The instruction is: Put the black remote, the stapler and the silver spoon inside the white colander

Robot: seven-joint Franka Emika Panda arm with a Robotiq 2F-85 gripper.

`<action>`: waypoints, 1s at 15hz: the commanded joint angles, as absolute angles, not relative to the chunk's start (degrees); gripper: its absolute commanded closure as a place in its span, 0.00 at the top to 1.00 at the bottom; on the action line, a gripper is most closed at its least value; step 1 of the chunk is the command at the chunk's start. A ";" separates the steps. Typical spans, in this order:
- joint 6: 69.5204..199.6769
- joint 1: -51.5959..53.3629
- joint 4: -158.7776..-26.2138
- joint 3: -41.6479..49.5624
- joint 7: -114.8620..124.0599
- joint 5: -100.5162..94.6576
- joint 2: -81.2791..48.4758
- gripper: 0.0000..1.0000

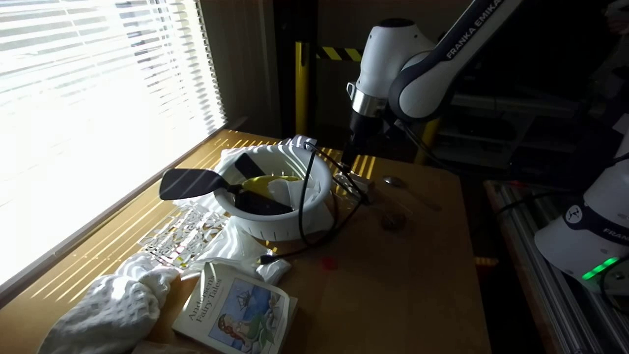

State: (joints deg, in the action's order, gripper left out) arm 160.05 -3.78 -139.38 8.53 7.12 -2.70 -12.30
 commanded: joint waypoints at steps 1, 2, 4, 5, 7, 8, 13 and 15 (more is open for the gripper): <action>158.94 -8.51 -136.80 4.51 -0.86 6.70 -16.04 1.00; 158.34 -9.67 -136.04 3.41 -3.08 8.94 -17.06 1.00; 157.03 -11.07 -133.77 2.37 -5.42 10.82 -19.93 1.00; 156.17 -11.75 -132.67 1.89 -6.31 11.40 -21.15 1.00; 155.02 -12.78 -130.54 1.48 -7.44 11.58 -23.36 1.00; 154.45 -13.10 -129.45 1.46 -7.68 11.24 -24.55 1.00; 151.17 -13.39 -124.21 0.76 -9.42 9.54 -28.89 0.59; 149.90 -13.13 -122.76 0.90 -9.57 9.03 -29.65 0.45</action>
